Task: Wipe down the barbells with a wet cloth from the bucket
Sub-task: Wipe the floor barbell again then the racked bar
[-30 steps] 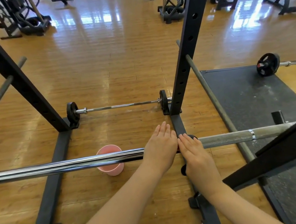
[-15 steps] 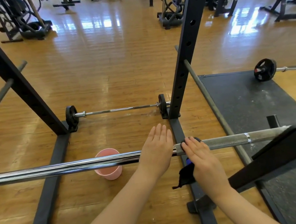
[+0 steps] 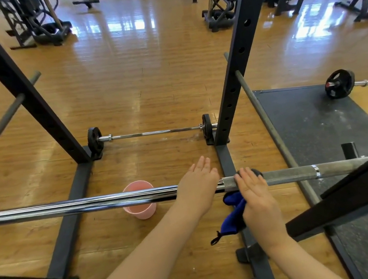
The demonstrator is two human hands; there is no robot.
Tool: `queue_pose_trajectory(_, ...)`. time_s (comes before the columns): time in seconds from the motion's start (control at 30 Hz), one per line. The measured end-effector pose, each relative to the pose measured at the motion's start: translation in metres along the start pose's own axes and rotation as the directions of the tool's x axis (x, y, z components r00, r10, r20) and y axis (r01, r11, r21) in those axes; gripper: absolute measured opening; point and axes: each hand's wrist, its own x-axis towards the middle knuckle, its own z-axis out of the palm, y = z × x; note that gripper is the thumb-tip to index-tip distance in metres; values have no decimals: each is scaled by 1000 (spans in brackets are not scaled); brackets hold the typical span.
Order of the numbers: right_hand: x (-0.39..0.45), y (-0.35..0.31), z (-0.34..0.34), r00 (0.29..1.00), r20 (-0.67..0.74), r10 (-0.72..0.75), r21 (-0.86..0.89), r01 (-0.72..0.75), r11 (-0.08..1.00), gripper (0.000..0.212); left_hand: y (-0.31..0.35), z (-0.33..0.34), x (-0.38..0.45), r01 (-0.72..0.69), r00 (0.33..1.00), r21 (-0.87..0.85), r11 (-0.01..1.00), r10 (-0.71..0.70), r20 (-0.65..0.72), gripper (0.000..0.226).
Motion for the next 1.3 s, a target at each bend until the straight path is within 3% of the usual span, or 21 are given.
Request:
queue_pose_trajectory(0.07, -3, -14, 10, 993, 94, -76, 26, 74, 997, 80, -1, -1, 0, -8, 1000, -9, 1000, 8, 1, 72)
queue_pose_trajectory(0.13, -6, -12, 6, 976, 163, -147, 50, 141, 989, 87, -1, -1, 0, -5, 1000, 2, 1000, 5, 3, 71)
queue_pose_trajectory(0.2, -7, 8, -5, 979, 154, -132, 29, 129, 991, 82, -1, 0, -1, -6, 1000, -2, 1000, 6, 9, 73)
queue_pose_trajectory(0.33, -4, 6, -4, 998, 50, 29, 0, -29, 1000, 68, -1, 4, -3, -7, 998, 9, 1000, 7, -63, 74)
queue_pose_trajectory(0.47, -8, -18, 11, 991, 97, -87, 23, 85, 996, 82, 1, 6, -5, 26, 995, 59, 998, -20, -95, 63)
queue_pose_trajectory(0.53, -8, 1, 0, 986, 97, -136, -15, 138, 990, 72, 1, 9, -8, 16, 988, 85, 996, -3, -152, 60)
queue_pose_trajectory(0.63, -4, 15, -15, 999, 49, -20, -25, 22, 999, 53, 0, 17, -10, -7, 974, 42, 999, 16, -226, 63)
queue_pose_trajectory(0.73, 2, -11, 2, 996, 27, 89, -39, -88, 995, 70, 4, 12, -11, 14, 979, 42, 999, -5, -202, 63)
queue_pose_trajectory(0.87, -2, -18, 6, 992, 117, -47, 12, 46, 999, 85, 4, 6, -3, 16, 997, 32, 999, -14, -70, 59)
queue_pose_trajectory(1.07, 3, -3, -1, 995, 77, 61, -44, -58, 997, 78, -3, -5, 4, 8, 997, -75, 997, -2, 71, 66)
queue_pose_trajectory(1.13, 2, -17, 9, 996, 85, 13, -27, -11, 1000, 77, -4, -4, 3, -7, 999, -55, 998, 9, 37, 73)
queue_pose_trajectory(1.23, 0, -1, -3, 986, 138, -92, -17, 95, 995, 83, -6, 5, -6, -75, 990, 33, 997, 79, -121, 67)
queue_pose_trajectory(1.3, -1, 20, -16, 989, 143, -44, -50, 52, 997, 81, -8, 11, -10, -152, 969, 89, 984, 167, -184, 62)
